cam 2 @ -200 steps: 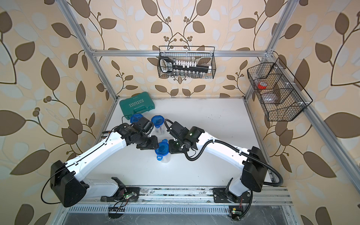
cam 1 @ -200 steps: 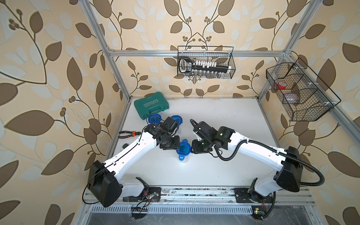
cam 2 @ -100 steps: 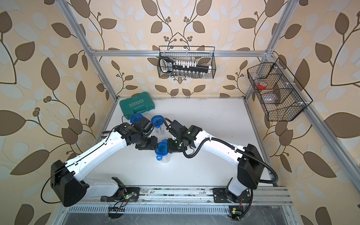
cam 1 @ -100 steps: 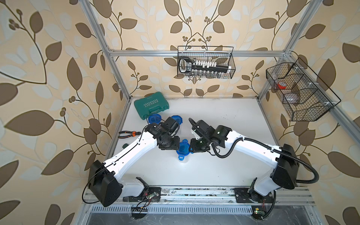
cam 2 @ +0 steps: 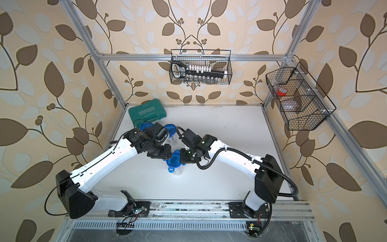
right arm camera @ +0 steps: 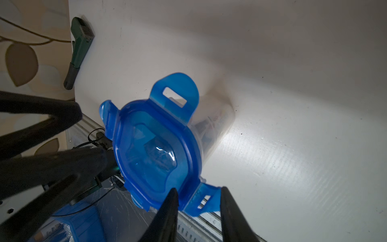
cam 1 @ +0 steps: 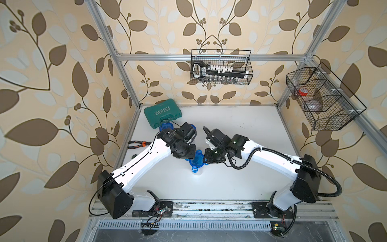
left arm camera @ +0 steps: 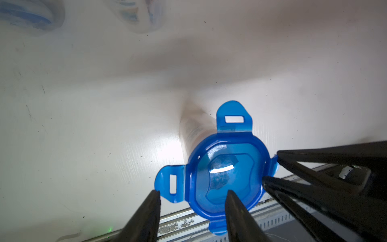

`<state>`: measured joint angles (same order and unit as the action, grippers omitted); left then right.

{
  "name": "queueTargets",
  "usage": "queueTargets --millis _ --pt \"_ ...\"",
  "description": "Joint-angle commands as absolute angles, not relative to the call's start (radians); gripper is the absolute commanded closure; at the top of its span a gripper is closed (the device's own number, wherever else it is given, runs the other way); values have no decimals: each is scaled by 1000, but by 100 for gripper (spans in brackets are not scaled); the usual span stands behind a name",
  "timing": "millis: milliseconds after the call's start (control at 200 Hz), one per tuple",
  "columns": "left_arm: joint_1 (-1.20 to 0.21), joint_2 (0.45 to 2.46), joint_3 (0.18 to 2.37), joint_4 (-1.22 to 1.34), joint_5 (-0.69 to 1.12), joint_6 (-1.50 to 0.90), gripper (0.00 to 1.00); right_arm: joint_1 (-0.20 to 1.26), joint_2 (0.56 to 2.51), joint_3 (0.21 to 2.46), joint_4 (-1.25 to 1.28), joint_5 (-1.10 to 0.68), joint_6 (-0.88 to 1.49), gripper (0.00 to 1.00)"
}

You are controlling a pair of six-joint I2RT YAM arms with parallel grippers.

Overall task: Pack away toiletry kits
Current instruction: Close the fastener on the container.

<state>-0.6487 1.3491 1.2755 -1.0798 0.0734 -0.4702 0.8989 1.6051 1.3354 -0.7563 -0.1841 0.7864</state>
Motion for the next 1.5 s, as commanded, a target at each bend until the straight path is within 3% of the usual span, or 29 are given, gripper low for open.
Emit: queueTargets --millis 0,310,645,1050,1495 --pt "-655 1357 1267 -1082 81 -448 50 899 1604 1365 -792 -165 795 62" --pt "-656 1380 1223 -1053 87 -439 53 907 1599 1426 -840 -140 795 62" --pt "-654 1387 1199 -1022 126 -453 53 904 1633 1359 -759 -228 817 66" --pt "-654 1366 1140 -975 193 -498 53 871 1581 1205 -579 -311 893 69" --pt "-647 1325 1092 -856 391 -639 52 865 1571 1124 -338 -378 953 69"
